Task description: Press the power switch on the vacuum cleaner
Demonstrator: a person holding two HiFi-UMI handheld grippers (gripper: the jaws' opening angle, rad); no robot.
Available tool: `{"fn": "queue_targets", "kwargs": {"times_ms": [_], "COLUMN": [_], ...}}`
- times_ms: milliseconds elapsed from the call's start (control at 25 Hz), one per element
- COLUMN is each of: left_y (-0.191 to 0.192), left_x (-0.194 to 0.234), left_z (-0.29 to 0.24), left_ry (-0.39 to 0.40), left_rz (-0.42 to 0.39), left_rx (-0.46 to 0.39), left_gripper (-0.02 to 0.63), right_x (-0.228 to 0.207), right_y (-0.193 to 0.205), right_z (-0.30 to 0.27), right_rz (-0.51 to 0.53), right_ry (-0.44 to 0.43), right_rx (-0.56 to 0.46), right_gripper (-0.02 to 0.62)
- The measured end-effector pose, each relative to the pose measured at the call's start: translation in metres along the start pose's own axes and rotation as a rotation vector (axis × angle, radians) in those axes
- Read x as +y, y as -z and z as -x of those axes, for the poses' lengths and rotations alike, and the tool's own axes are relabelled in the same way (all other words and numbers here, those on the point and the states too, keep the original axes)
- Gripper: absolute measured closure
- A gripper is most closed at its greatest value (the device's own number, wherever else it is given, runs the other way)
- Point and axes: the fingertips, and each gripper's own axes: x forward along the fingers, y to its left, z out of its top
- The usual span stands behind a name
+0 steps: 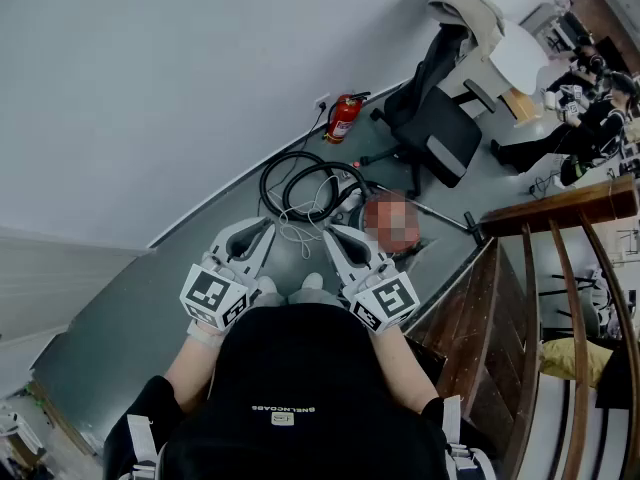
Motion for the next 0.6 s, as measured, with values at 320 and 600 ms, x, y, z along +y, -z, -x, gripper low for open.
{"fn": "queue_targets", "kwargs": {"times_ms": [320, 600], "left_y": [-0.005, -0.005], "left_x": [-0.009, -0.023], "left_z": [-0.022, -0.055], "left_ry": [0.011, 0.014], "left_rz": [-0.011, -0.021], "left_rx": [-0.004, 0.020], "left_gripper": [0.589, 0.589], "right_x": [-0.018, -0.052], "right_y": [0.001, -0.004], "right_z": [0.004, 0.016], "right_rz": [0.002, -0.050], "right_ry": [-0.009, 0.001], "right_rx": [0.005, -0.034], "right_gripper": [0.569, 0.569]}}
